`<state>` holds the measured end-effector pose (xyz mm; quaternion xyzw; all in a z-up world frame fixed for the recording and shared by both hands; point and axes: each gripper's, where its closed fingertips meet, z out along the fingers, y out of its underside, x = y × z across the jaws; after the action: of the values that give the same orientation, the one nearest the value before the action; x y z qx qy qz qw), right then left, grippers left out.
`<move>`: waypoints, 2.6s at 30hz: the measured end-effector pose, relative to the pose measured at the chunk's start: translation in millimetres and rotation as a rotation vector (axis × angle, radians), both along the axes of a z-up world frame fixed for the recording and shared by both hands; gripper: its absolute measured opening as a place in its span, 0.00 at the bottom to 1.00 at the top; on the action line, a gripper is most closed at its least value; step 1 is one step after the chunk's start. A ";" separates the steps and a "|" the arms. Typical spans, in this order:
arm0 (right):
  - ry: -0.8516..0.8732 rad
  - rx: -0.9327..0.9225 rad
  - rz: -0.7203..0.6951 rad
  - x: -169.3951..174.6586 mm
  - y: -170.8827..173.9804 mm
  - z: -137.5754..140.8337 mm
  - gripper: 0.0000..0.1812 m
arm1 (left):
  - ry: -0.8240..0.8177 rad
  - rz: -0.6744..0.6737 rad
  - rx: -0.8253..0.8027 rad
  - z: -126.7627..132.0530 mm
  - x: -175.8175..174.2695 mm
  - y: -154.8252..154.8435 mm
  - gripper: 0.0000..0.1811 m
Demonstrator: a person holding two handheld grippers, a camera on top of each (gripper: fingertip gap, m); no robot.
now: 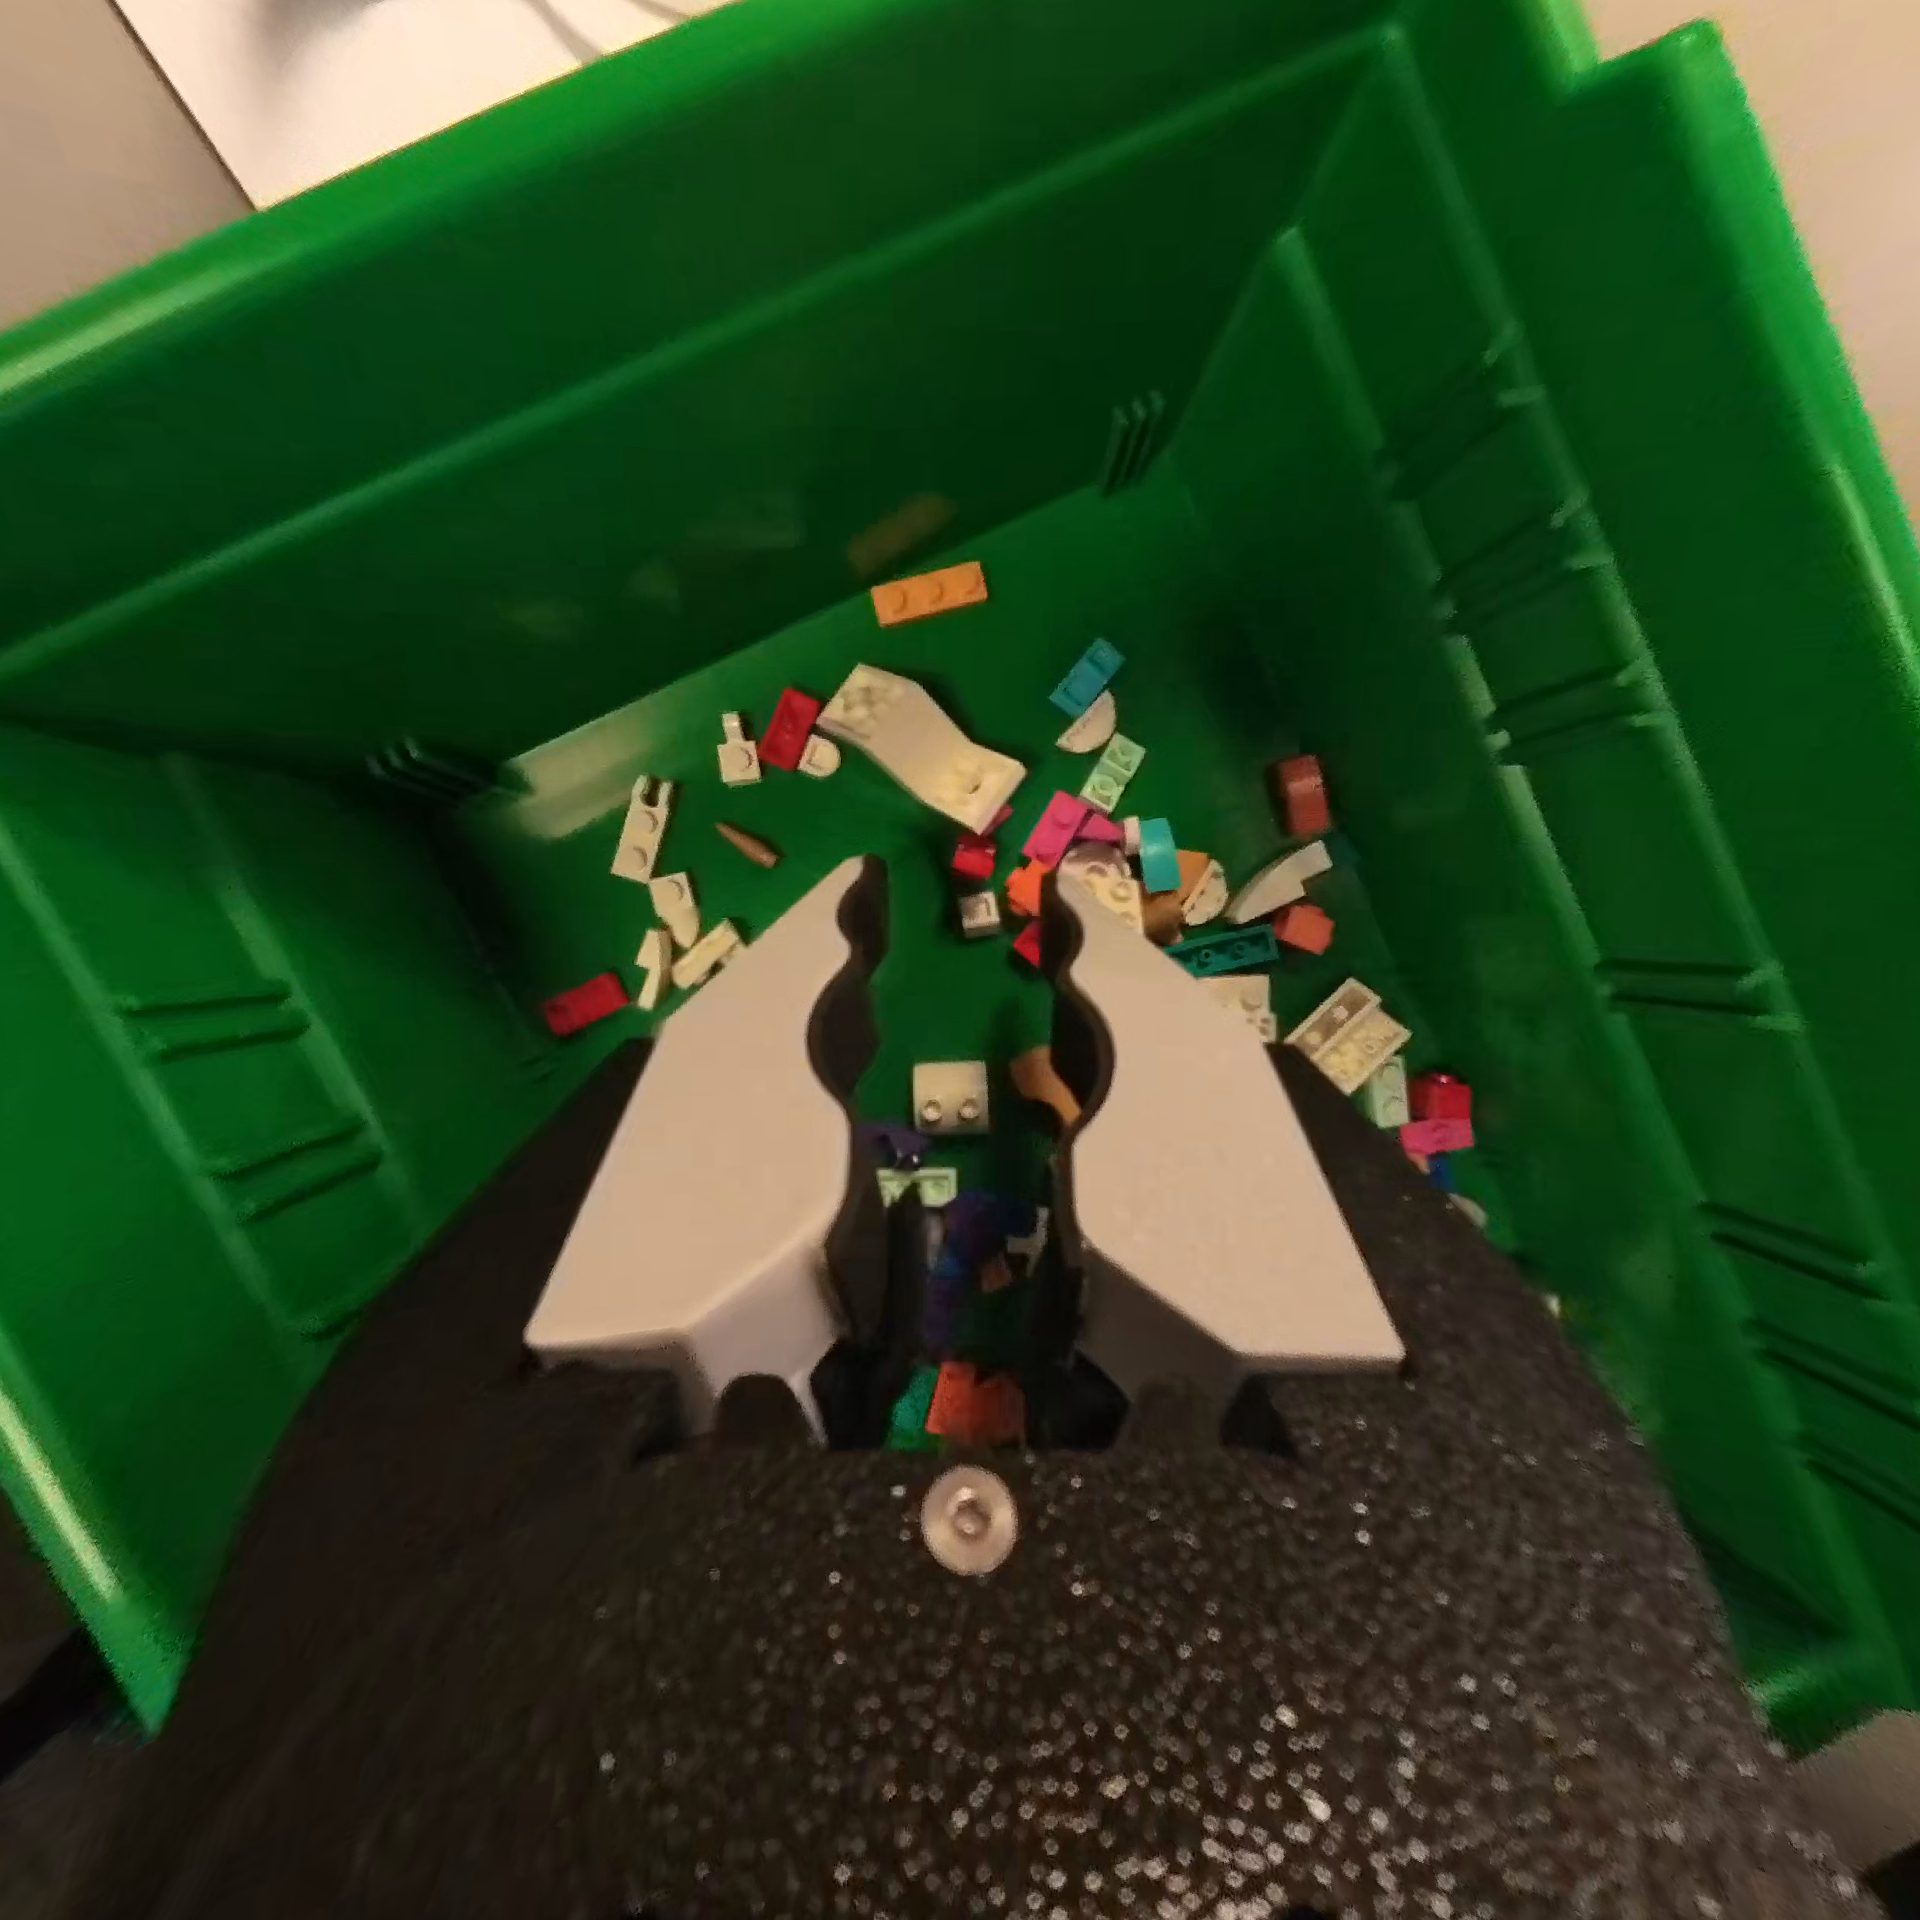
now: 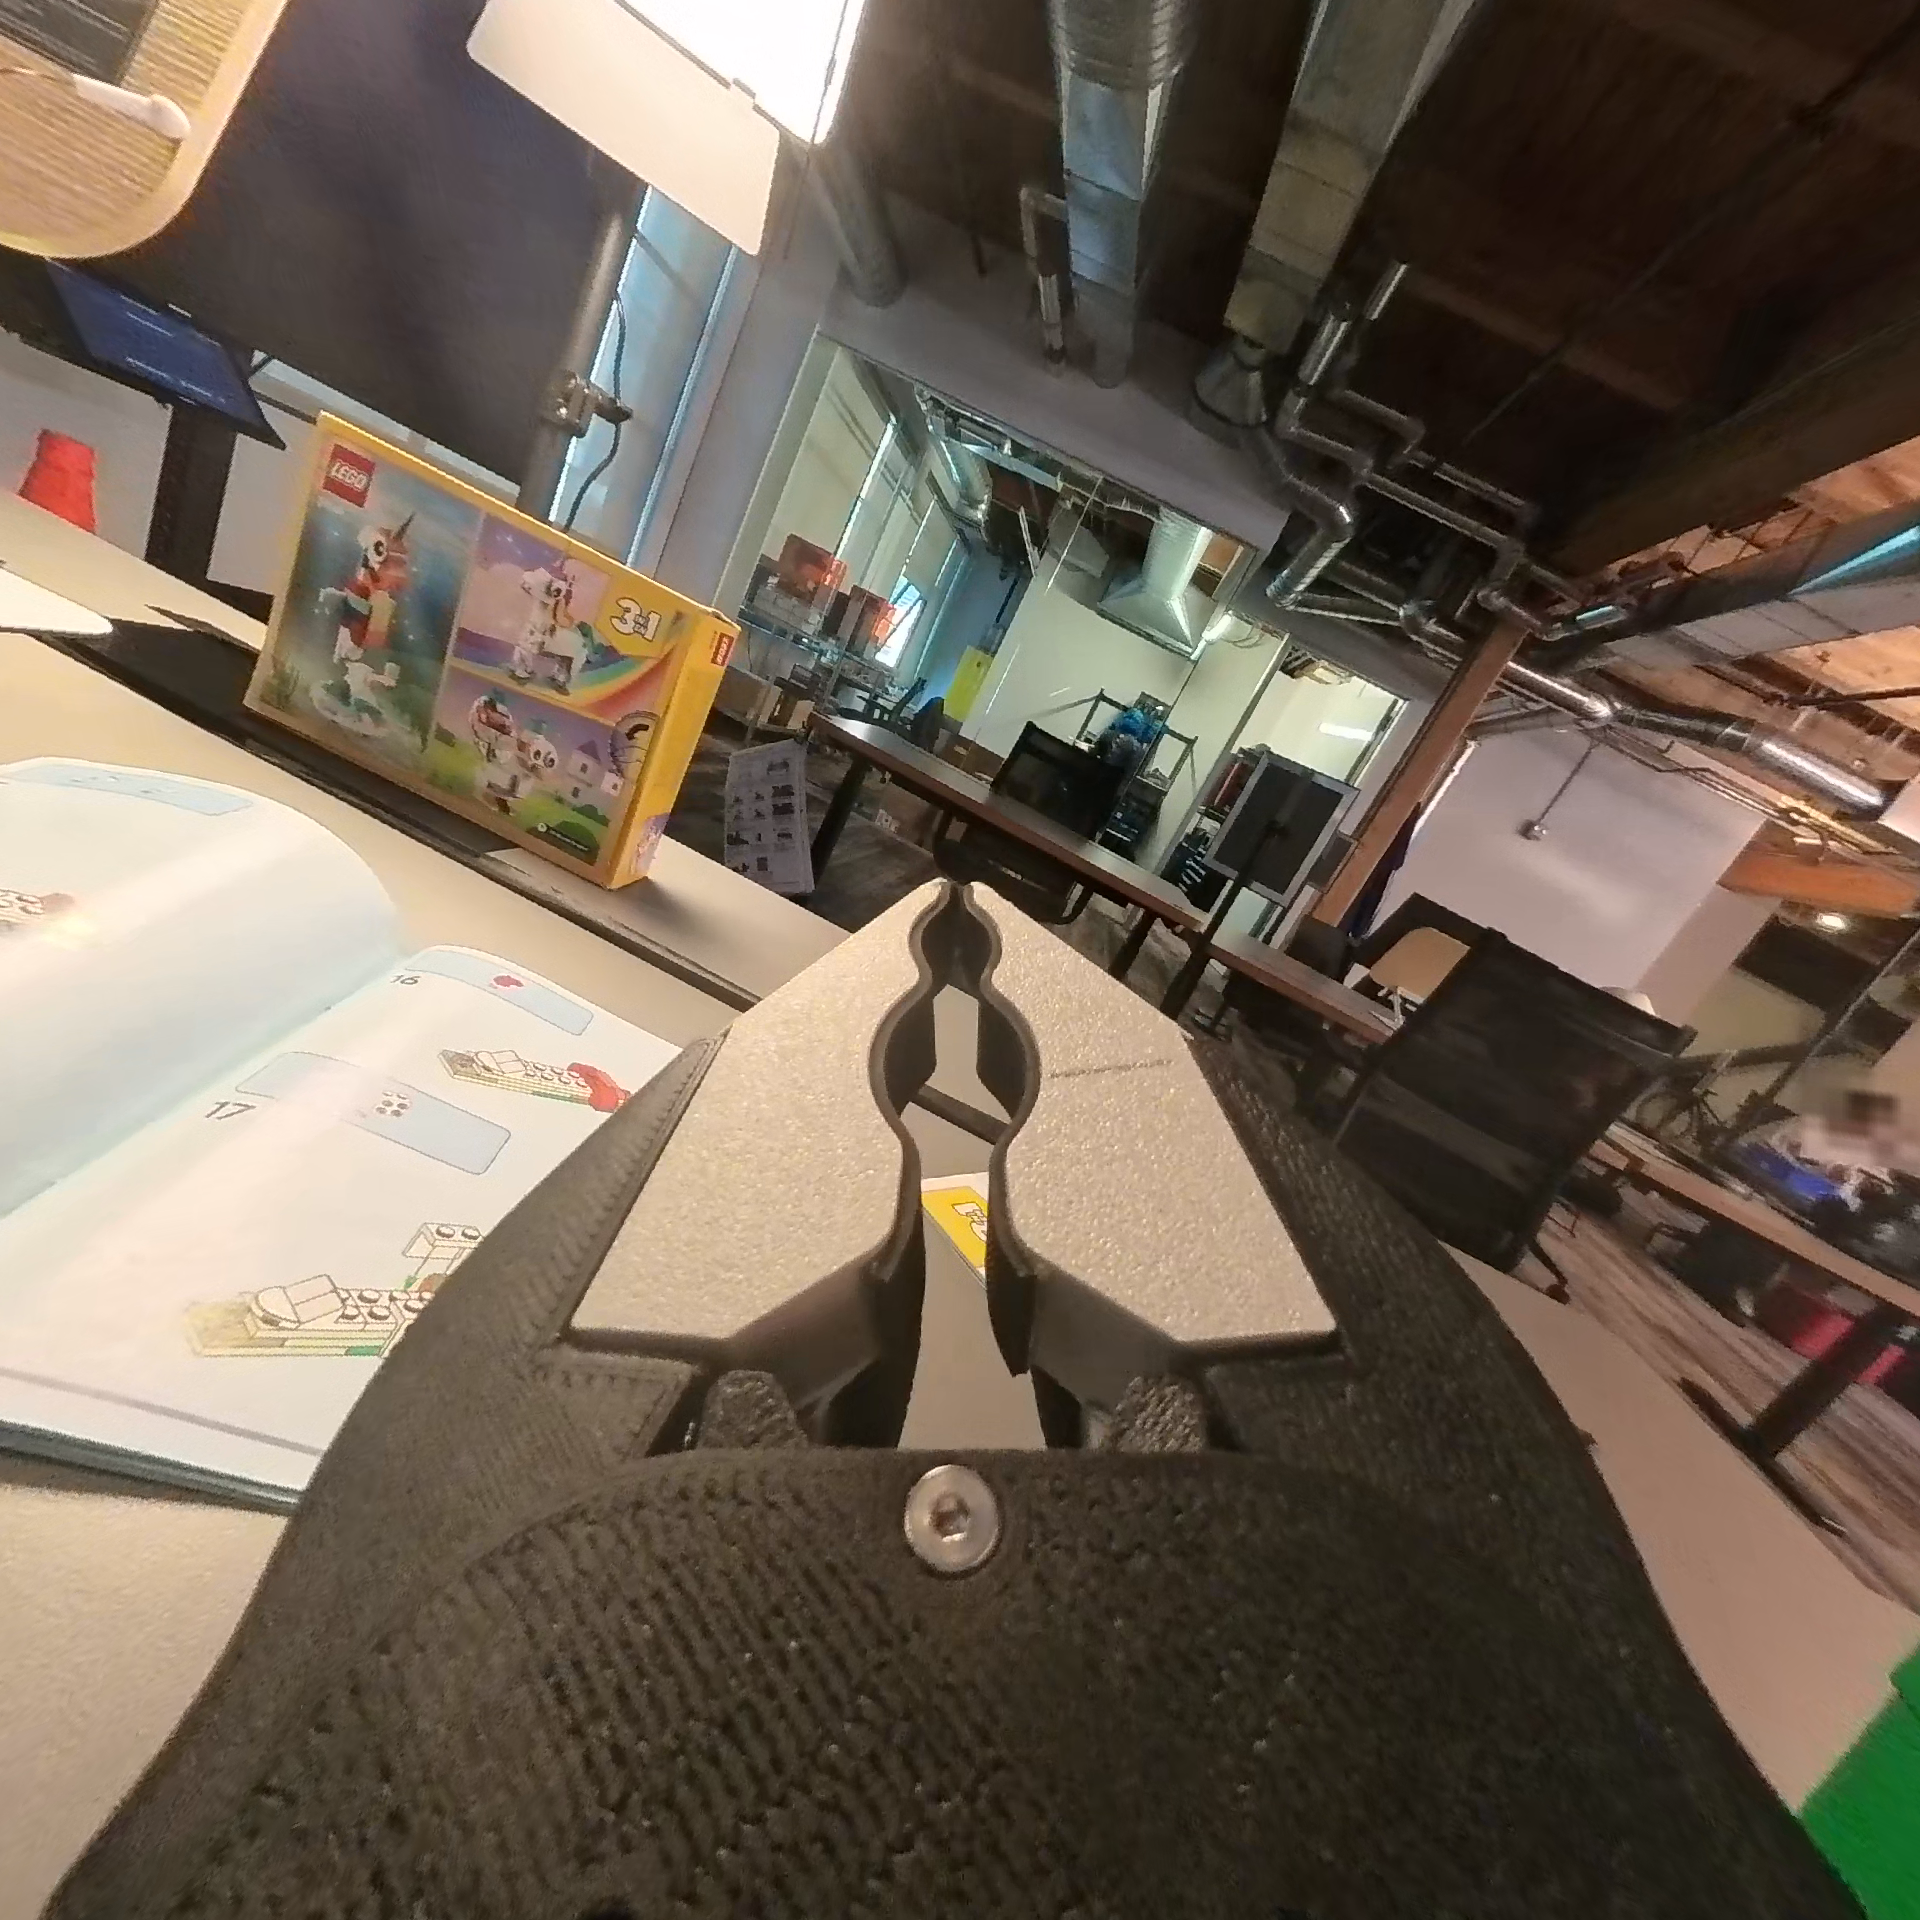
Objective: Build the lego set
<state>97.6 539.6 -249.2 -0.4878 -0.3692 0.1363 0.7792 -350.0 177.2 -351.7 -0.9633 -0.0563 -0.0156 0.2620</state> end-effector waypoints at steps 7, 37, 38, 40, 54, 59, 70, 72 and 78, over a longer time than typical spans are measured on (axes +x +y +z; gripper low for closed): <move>0.002 -0.008 0.006 -0.4 0.8 -0.7 0.00 | -0.010 -0.065 -0.010 -12.3 3.0 5.3 0.10; 0.013 -0.016 0.095 -8.1 -9.9 -0.8 0.00 | -0.368 0.058 0.904 157.7 100.8 -8.7 0.03; 0.019 -0.021 0.093 -7.2 -9.1 -0.5 0.00 | -0.358 0.078 0.907 155.8 99.1 -8.9 0.03; 0.028 -0.030 0.094 -6.4 -8.2 -0.3 0.00 | -0.334 0.126 0.906 151.5 94.8 -9.0 0.03; 0.078 -0.077 0.131 -4.6 -7.5 0.7 0.00 | 0.026 0.239 0.474 64.1 99.1 -10.2 0.03; 0.089 -0.082 0.135 -3.6 -7.5 1.6 0.00 | 0.208 0.270 0.466 58.3 96.3 -10.7 0.03; 0.116 -0.120 0.134 -0.9 -3.2 0.4 0.00 | 0.122 0.098 0.569 57.8 152.7 19.2 0.03; 0.122 -0.126 0.132 0.3 -2.4 0.2 0.00 | 0.152 0.103 0.555 56.4 162.7 23.8 0.03; 0.119 -0.132 0.137 -1.0 -2.2 -0.7 0.00 | 0.233 0.055 0.586 62.8 207.1 38.0 0.03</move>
<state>96.6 537.4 -249.9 -0.5028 -0.3452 0.2421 0.7546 -143.0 215.2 -288.9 -0.8401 -0.0451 0.0866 0.5336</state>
